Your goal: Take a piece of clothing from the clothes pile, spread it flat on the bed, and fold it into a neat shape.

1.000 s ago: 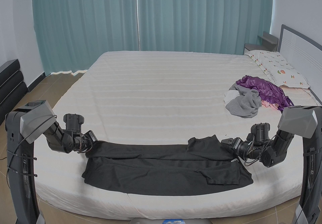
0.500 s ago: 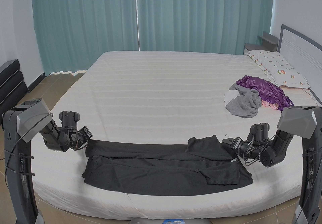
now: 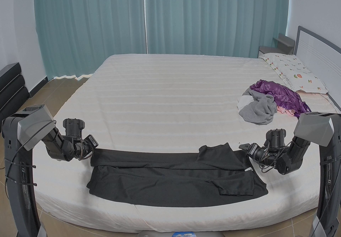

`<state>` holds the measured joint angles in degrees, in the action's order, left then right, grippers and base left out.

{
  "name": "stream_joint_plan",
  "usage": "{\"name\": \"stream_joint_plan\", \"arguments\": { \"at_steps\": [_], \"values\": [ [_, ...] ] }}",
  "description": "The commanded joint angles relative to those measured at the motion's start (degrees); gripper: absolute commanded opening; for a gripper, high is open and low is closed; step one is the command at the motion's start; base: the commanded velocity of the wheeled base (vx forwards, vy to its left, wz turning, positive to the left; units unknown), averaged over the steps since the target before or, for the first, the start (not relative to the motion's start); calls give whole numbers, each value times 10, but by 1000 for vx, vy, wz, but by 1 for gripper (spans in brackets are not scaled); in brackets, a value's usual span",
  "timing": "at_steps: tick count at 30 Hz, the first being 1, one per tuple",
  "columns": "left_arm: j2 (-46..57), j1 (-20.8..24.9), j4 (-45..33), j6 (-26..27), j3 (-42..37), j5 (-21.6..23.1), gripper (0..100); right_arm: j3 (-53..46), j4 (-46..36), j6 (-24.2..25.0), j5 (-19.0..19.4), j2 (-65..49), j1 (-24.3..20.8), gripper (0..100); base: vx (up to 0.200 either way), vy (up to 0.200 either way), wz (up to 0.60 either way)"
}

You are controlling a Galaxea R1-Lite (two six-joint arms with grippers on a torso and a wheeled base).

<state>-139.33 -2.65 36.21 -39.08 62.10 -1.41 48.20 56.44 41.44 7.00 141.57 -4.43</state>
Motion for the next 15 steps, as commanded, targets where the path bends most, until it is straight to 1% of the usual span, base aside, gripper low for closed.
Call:
{"name": "stream_joint_plan", "arguments": {
  "at_steps": [1, 5, 6, 15],
  "values": [
    [-1, 2, -1, 0, -1, 0, 0, 12, -4, -1, -1, 14, 0, 100, 0, 0, 0],
    [-1, 2, -1, 0, -4, 0, 0, 28, -20, -4, -1, 16, -1, 100, 0, 0, 0],
    [-1, 2, 0, 0, -5, 1, 0, 38, -34, -4, -2, 17, -1, 0, 0, 0, 0],
    [-1, 3, -1, -1, -5, 1, 0, 51, -43, -3, -3, 17, 3, 0, 0, 0, 0]
  ]
}}
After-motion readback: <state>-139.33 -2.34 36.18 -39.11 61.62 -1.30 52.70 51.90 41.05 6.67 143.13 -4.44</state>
